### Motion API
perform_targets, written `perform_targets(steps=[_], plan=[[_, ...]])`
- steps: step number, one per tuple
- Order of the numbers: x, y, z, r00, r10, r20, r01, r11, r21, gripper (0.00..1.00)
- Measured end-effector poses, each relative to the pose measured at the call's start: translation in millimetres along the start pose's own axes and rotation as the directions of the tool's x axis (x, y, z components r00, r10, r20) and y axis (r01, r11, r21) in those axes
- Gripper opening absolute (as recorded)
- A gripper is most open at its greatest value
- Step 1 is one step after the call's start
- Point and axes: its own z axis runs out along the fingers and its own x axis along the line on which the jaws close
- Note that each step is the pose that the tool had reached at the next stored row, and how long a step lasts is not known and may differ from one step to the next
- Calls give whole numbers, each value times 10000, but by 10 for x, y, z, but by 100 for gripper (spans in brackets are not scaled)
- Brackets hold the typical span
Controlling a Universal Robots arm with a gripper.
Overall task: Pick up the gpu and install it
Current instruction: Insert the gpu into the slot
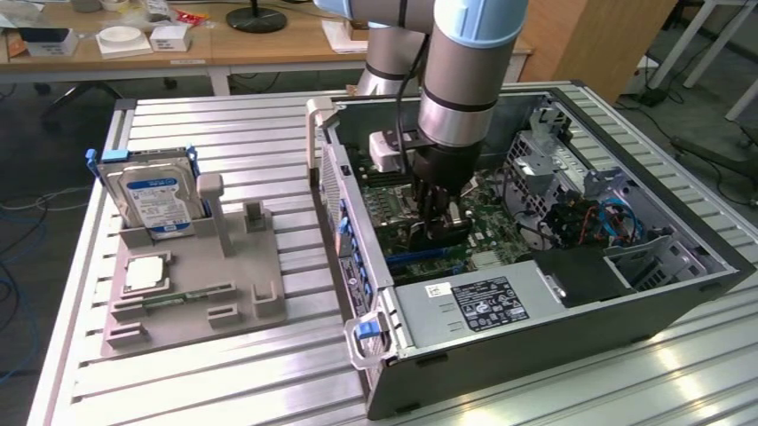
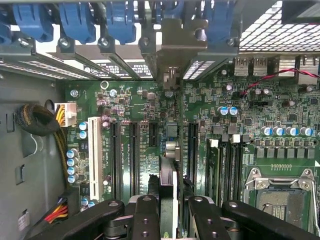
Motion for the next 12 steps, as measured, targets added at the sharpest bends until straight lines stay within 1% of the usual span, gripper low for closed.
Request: perform_targets(steps=[7,12], plan=[[1,7,0,10000,-3,-1,3,10000,-1,27],[0,9,21,10000,-3,-3,3,10000,-3,27]])
